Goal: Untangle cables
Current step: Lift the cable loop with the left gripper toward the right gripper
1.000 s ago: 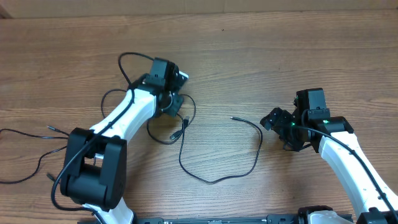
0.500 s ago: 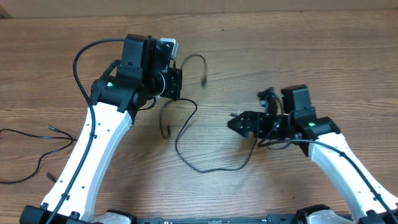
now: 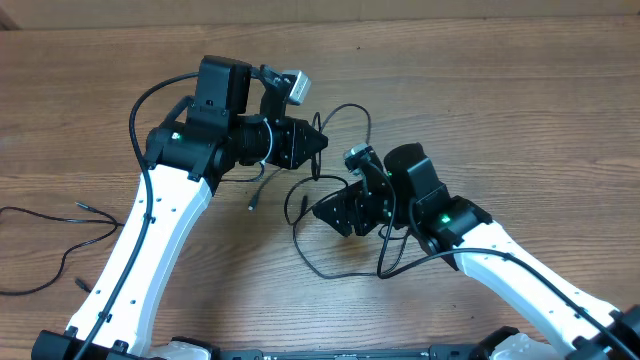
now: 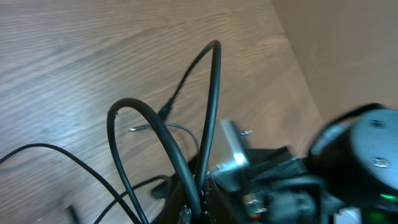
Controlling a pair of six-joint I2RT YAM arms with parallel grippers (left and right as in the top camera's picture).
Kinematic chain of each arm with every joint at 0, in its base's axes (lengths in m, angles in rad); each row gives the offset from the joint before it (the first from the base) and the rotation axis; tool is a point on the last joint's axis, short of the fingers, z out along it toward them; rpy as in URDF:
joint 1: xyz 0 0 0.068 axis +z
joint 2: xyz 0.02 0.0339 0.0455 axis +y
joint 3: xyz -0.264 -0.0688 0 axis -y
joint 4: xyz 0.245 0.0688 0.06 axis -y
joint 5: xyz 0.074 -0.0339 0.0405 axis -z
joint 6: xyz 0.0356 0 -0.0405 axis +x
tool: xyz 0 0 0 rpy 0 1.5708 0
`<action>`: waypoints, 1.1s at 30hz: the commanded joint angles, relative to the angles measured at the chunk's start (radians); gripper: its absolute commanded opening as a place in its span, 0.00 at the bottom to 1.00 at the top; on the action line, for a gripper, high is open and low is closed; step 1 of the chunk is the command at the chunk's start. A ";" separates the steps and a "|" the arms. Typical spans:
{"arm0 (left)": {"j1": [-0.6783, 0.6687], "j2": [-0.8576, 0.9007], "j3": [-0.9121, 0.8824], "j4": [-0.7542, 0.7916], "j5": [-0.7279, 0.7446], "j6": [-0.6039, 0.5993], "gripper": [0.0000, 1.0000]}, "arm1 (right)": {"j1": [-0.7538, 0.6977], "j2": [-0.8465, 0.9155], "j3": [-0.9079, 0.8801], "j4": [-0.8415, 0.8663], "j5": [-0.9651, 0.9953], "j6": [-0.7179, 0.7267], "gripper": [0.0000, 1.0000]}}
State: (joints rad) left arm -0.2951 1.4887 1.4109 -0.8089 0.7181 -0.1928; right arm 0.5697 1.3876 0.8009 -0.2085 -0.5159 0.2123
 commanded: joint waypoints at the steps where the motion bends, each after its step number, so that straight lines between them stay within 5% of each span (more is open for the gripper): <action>1: -0.006 -0.024 0.013 -0.003 0.087 -0.013 0.04 | 0.005 0.055 0.003 0.020 0.026 -0.008 0.38; 3: -0.006 -0.024 0.013 -0.016 0.061 -0.013 0.04 | 0.003 0.078 0.003 0.020 0.027 -0.008 0.14; 5: -0.006 -0.024 0.013 -0.034 0.052 -0.012 0.04 | 0.002 0.089 0.003 0.019 0.030 -0.007 0.08; 7: -0.006 -0.024 0.013 -0.058 0.051 -0.001 0.04 | 0.002 0.090 0.003 0.020 0.029 -0.004 0.32; 8: -0.006 -0.024 0.013 -0.064 0.048 0.012 0.04 | 0.002 0.090 0.003 0.020 0.030 -0.005 0.61; 9: -0.006 -0.024 0.013 -0.071 0.030 0.018 0.04 | 0.002 0.090 0.003 0.019 0.037 -0.005 1.00; 18: 0.012 -0.024 0.013 -0.115 -0.022 0.059 0.04 | 0.002 0.090 0.003 0.021 0.200 -0.027 1.00; 25: 0.023 -0.024 0.013 -0.137 0.015 0.058 0.04 | 0.002 0.090 0.003 0.115 0.090 -0.091 0.68; 31: 0.023 -0.024 0.013 -0.135 -0.035 0.058 0.04 | 0.002 0.090 0.003 0.095 0.069 -0.090 0.08; 33: 0.023 -0.024 0.013 -0.137 -0.119 0.057 0.04 | 0.002 0.090 0.003 0.055 0.069 -0.090 0.04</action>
State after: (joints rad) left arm -0.2741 1.4883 1.4109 -0.9463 0.6830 -0.1539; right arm 0.5709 1.4769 0.8009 -0.1295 -0.4305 0.1295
